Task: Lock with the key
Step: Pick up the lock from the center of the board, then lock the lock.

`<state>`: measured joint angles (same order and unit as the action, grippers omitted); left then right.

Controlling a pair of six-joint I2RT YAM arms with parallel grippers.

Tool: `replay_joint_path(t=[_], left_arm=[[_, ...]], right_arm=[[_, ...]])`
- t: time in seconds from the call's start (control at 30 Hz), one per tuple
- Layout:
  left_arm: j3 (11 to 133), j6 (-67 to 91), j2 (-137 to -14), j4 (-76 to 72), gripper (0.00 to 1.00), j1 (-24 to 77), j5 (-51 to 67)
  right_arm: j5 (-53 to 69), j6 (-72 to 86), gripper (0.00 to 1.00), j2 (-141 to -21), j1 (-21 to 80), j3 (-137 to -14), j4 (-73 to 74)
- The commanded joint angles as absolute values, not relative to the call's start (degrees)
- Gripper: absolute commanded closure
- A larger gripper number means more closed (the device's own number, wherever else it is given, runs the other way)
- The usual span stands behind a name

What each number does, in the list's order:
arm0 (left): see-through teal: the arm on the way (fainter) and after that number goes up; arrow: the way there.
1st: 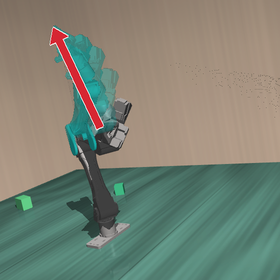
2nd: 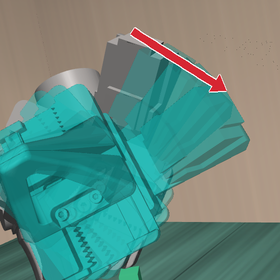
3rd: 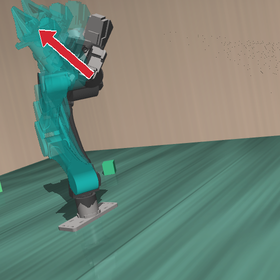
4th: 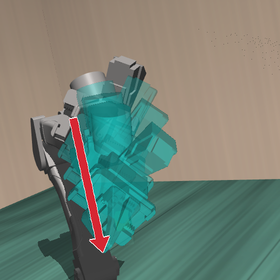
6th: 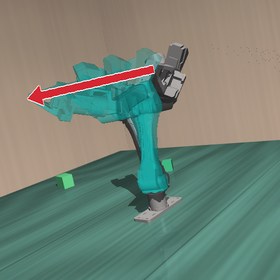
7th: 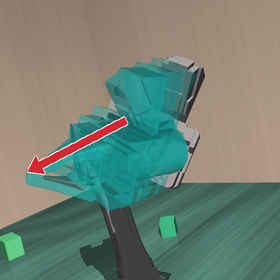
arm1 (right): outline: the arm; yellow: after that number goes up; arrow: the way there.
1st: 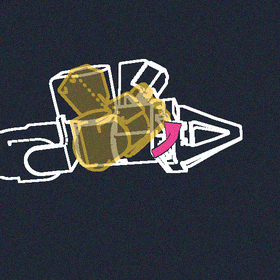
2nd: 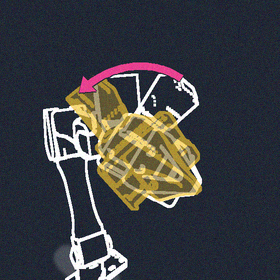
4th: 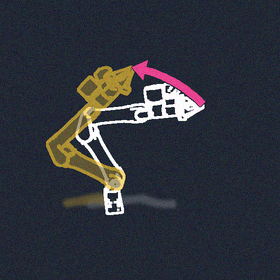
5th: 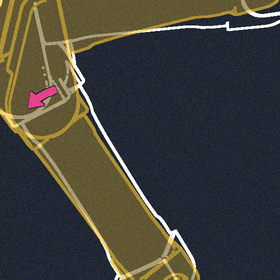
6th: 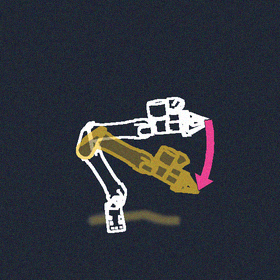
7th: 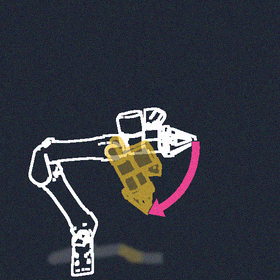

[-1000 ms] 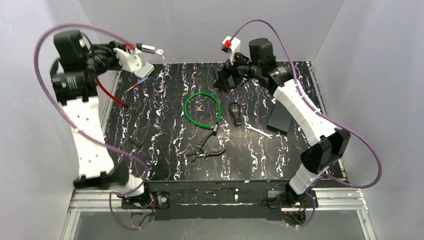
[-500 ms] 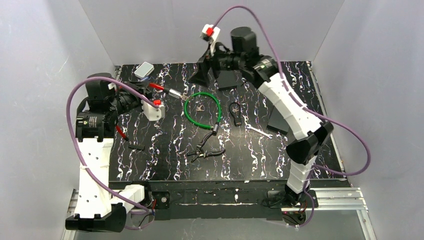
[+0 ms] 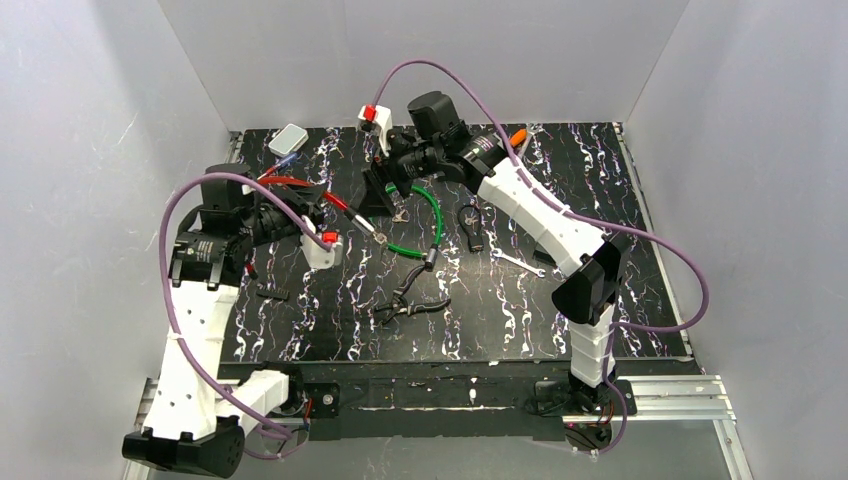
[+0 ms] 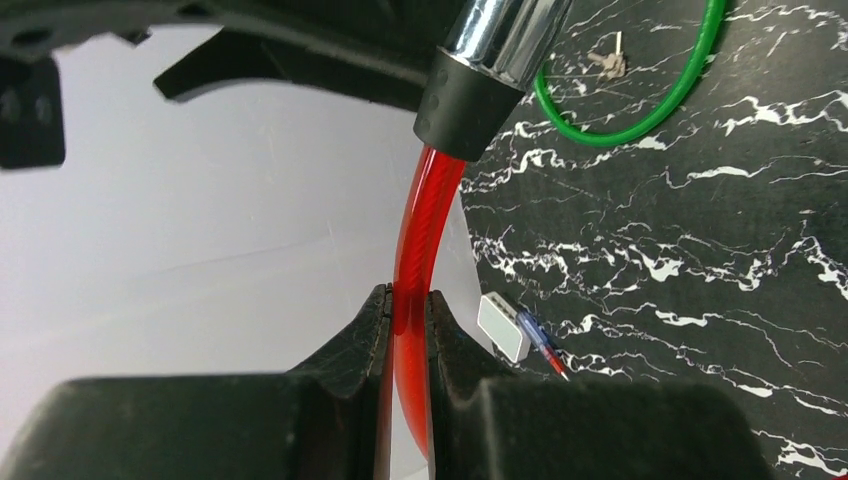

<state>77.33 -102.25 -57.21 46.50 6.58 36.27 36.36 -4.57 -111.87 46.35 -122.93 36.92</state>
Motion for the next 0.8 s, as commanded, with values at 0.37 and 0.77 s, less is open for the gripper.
replay_joint_path(t=[0.37,0.77], left_arm=[[71.96,-105.54,-56.71,47.11,1.0,11.49,34.36],[70.6,-104.07,-57.71,44.37,1.0,13.28,33.6]], right_arm=[[36.66,-5.62,0.05,-110.58,43.75,-127.7,40.67],[41.44,-4.48,0.12,-111.76,46.58,-125.84,40.81]])
